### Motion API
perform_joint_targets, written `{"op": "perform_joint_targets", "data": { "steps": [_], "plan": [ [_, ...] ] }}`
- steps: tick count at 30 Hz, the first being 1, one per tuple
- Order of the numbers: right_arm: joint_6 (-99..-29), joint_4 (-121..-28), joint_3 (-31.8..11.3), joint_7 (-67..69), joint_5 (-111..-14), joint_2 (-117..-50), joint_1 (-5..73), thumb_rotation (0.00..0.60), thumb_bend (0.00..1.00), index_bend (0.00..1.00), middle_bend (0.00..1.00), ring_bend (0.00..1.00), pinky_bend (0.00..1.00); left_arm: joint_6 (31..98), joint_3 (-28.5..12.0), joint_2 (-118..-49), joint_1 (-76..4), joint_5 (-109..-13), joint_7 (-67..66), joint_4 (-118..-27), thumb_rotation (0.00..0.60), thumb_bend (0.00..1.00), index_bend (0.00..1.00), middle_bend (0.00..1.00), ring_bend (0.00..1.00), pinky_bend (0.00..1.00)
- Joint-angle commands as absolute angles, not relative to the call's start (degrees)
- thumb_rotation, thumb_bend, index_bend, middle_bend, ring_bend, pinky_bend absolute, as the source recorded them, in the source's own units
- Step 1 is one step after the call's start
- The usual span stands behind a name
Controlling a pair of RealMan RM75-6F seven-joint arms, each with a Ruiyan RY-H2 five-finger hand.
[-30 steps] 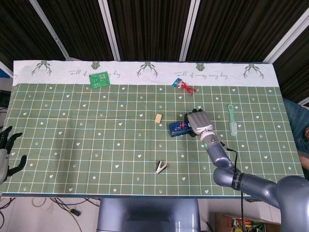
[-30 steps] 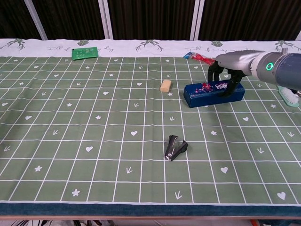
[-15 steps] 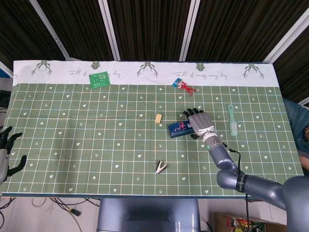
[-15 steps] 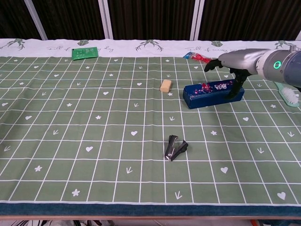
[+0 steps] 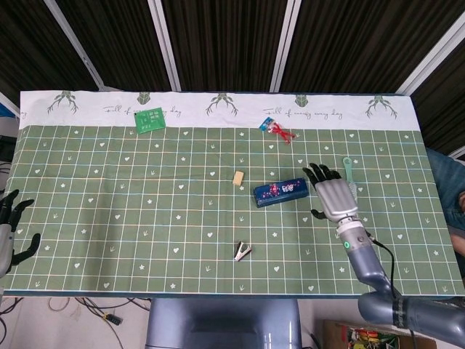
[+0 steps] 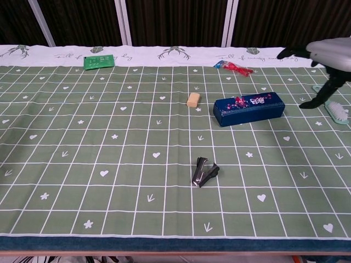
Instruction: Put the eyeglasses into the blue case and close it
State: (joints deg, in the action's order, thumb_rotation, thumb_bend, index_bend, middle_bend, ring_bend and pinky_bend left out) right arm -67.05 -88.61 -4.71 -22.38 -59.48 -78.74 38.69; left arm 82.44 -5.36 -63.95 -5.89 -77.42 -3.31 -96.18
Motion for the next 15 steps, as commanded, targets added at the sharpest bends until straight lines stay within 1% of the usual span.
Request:
{"op": "perform_joint_targets", "data": {
  "steps": [1, 5, 8, 12, 15],
  "plan": [
    [-78.0, -91.5, 0.2, -16.6, -69.4, -76.3, 30.6, 0.6, 0.24, 0.11, 0.09, 0.11, 0.22, 82.6, -5.3, -64.1, -5.9, -77.6, -3.6, -96.2, 0.6, 0.38, 0.17, 0.0, 0.0, 0.0],
    [-86.8, -89.0, 4.3, -13.3, -76.9, -77.3, 23.7, 0.6, 0.24, 0.11, 0.09, 0.11, 0.22, 82.8, -5.2, -64.3, -5.9, -77.8, -4.3, -96.1, 0.6, 0.38, 0.17, 0.0, 0.0, 0.0],
    [-90.5, -87.4, 5.6, -13.2, -79.2, -78.2, 20.2, 0.6, 0.21, 0.11, 0.09, 0.11, 0.22, 83.0, -5.2, -64.4, -5.8, -78.0, -4.5, -96.1, 0.6, 0.38, 0.17, 0.0, 0.0, 0.0],
    [-94.9, -85.7, 6.5, -13.1, -81.7, -79.6, 16.0, 0.6, 0.2, 0.11, 0.09, 0.11, 0.22, 83.5, -5.4, -64.4, -5.7, -78.0, -4.3, -96.1, 0.6, 0.38, 0.17, 0.0, 0.0, 0.0],
    [-96.3, -84.8, 7.0, -12.8, -82.8, -80.1, 14.1, 0.6, 0.2, 0.11, 0.09, 0.11, 0.22, 83.6, -5.5, -64.3, -5.7, -77.9, -4.0, -96.1, 0.6, 0.38, 0.17, 0.0, 0.0, 0.0]
  ]
}}
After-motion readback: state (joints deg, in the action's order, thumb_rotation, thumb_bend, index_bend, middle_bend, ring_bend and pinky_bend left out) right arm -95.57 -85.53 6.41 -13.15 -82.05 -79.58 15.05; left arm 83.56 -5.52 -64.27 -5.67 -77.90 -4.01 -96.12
